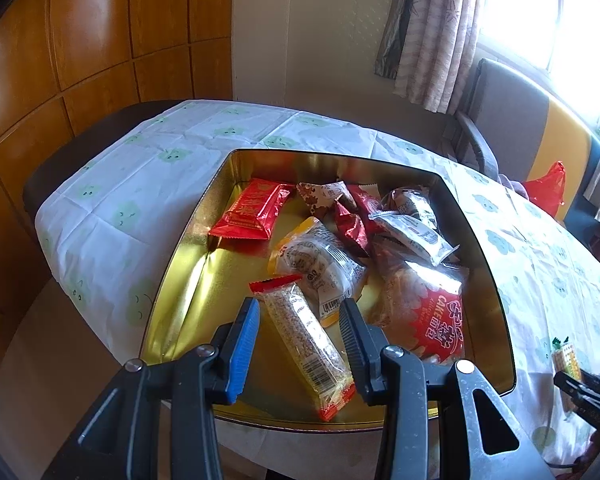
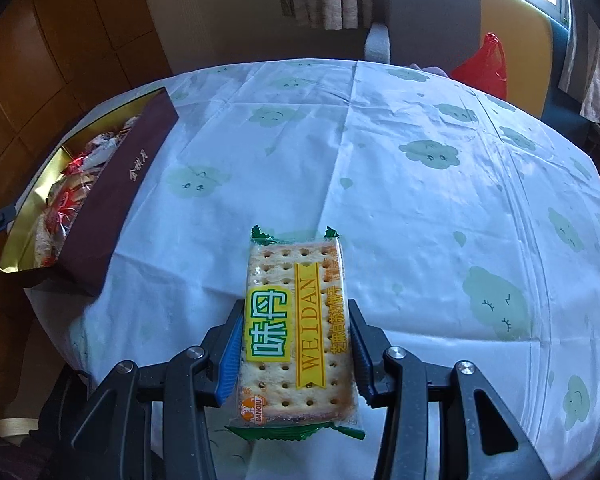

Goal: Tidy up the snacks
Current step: 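Lower the WEIDAN cracker pack into the gold tin with the right gripper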

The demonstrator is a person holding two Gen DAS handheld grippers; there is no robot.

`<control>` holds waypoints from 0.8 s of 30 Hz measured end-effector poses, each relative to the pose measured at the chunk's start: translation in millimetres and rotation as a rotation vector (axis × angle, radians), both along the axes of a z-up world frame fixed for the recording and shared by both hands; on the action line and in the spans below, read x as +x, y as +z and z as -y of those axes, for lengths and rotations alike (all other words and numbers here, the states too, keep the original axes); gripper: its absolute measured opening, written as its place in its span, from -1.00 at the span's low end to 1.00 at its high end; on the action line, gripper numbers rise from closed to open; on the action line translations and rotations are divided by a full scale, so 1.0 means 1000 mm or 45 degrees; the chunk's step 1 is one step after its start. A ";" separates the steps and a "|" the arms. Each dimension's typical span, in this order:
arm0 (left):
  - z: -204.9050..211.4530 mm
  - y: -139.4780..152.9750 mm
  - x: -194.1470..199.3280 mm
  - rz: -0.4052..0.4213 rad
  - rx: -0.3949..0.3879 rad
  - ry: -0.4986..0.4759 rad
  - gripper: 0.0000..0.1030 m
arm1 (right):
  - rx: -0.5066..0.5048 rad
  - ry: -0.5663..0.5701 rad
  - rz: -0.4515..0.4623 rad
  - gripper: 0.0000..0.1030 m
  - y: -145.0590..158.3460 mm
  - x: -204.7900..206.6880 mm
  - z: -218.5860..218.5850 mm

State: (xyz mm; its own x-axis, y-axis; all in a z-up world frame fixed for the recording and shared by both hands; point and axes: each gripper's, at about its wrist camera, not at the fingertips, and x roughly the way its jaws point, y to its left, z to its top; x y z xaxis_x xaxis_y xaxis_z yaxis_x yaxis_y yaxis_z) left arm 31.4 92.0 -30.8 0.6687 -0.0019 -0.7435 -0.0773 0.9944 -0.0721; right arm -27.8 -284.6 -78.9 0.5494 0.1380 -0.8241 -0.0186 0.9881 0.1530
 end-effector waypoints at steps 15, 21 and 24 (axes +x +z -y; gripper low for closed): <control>-0.037 0.007 0.001 0.075 0.004 0.164 -0.18 | 0.135 0.445 0.166 -0.09 0.079 0.053 -0.142; -0.046 0.001 0.004 0.055 -0.012 0.189 -0.18 | 0.149 0.636 0.125 -0.07 0.068 0.080 -0.220; -0.047 -0.004 0.006 0.033 -0.021 0.183 -0.18 | 0.162 0.673 0.024 -0.06 0.044 0.092 -0.243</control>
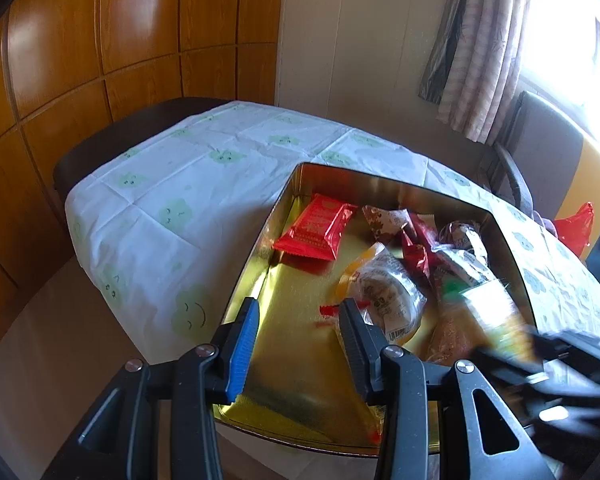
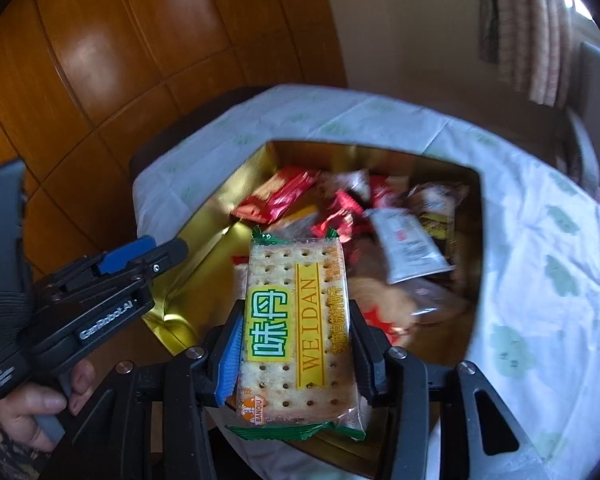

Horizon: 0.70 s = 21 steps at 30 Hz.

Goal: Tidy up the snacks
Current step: 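Lower the WEIDAN cracker pack into the gold tin with the right gripper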

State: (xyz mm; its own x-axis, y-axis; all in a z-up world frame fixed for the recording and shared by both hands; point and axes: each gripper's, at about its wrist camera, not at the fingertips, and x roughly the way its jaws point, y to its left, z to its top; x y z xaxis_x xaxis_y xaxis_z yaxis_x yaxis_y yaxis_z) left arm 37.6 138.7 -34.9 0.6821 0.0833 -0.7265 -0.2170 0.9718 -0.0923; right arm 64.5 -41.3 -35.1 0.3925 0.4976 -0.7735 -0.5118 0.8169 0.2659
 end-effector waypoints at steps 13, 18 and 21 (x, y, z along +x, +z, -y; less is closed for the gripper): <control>0.004 -0.005 0.001 -0.017 -0.004 -0.007 -0.18 | -0.032 0.103 0.045 -0.15 -0.007 -0.026 0.003; 0.005 -0.004 0.000 -0.013 -0.007 -0.014 -0.18 | -0.121 0.099 0.068 -0.44 -0.018 -0.021 -0.007; 0.005 -0.004 0.001 -0.015 -0.006 -0.017 -0.17 | -0.083 0.087 0.023 -0.45 -0.024 -0.014 -0.006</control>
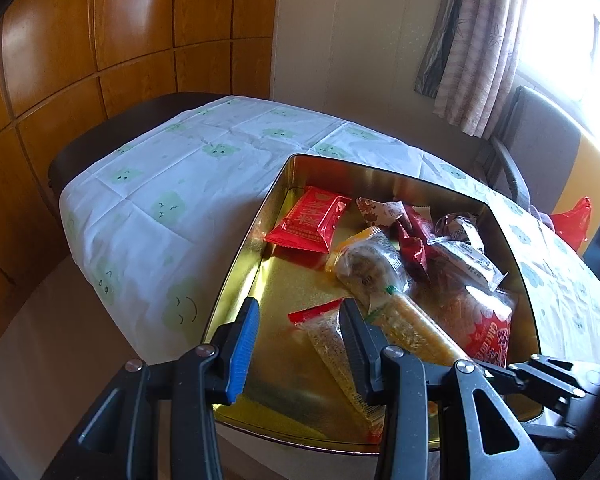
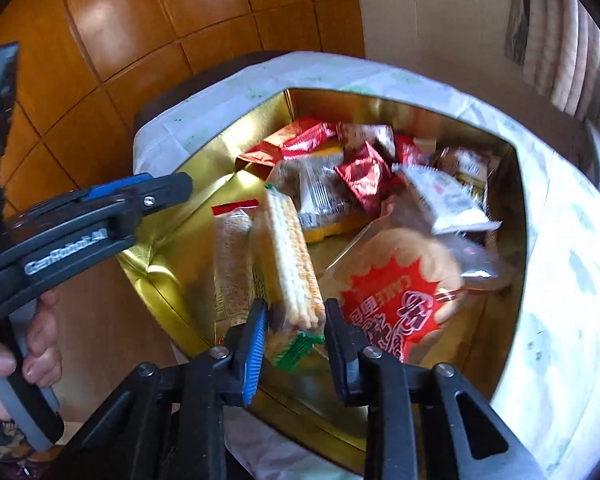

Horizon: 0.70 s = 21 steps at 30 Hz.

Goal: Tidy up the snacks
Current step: 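Lower the WEIDAN cracker pack into the gold tin with the right gripper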

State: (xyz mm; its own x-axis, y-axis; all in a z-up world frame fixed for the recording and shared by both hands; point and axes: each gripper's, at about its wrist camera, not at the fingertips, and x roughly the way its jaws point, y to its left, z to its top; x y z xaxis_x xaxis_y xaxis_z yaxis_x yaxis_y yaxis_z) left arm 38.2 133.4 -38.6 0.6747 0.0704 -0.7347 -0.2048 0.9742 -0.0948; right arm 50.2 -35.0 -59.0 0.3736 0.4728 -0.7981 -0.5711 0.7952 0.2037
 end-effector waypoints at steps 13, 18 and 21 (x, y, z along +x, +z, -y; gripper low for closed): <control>0.004 0.001 -0.001 0.004 0.010 -0.011 -0.04 | 0.000 -0.048 0.041 -0.39 0.015 -0.006 0.009; 0.004 0.002 -0.001 0.009 0.001 -0.011 0.01 | -0.013 -0.036 0.037 -0.39 0.016 -0.013 0.018; 0.004 0.002 -0.001 0.007 0.002 -0.012 0.01 | 0.035 -0.073 0.077 -0.39 0.025 -0.017 0.028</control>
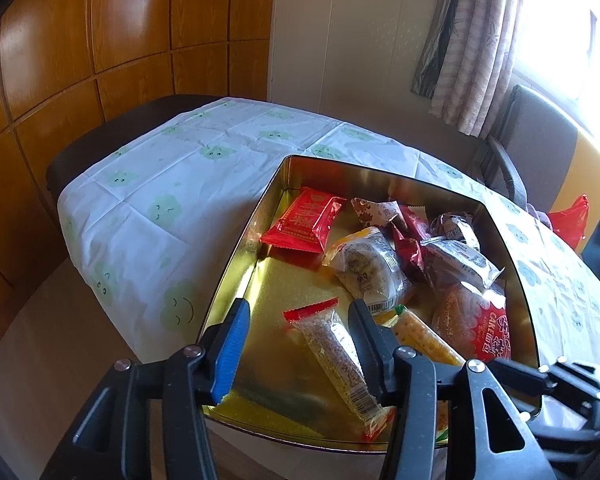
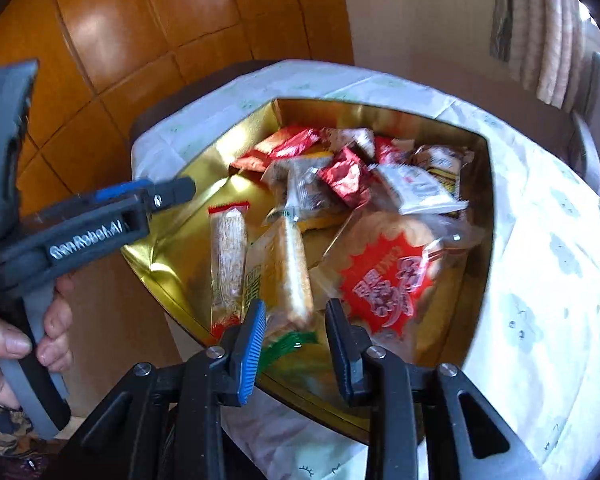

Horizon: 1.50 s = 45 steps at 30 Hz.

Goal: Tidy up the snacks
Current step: 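Lower the WEIDAN cracker pack into the gold tin with the right gripper, then open the right gripper and withdraw both grippers from the tin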

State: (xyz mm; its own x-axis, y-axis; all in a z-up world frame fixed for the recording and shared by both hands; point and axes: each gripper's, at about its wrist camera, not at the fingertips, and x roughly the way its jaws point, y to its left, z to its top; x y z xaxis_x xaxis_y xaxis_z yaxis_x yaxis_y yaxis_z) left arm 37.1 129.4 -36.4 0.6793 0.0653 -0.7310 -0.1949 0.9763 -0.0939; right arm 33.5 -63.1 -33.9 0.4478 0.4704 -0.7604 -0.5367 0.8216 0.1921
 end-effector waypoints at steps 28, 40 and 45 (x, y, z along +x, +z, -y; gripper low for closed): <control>0.023 0.010 -0.011 0.056 0.052 -0.067 0.14 | -0.065 0.003 0.016 -0.68 -0.017 -0.005 -0.022; 0.045 0.026 -0.032 0.156 0.095 -0.108 0.39 | -0.047 -0.212 0.203 -0.45 0.011 -0.029 0.007; 0.057 0.032 -0.044 0.209 0.109 -0.132 0.54 | -0.058 -0.354 0.224 -0.42 0.012 -0.037 0.030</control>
State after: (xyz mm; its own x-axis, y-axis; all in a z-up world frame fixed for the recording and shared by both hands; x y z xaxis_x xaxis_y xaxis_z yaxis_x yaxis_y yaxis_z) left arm -6.6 72.1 -4.7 0.7950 0.0459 -0.6049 -0.0821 0.9961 -0.0323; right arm -3.9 -92.9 -21.8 0.6805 0.2792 -0.6775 -0.3126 0.9468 0.0763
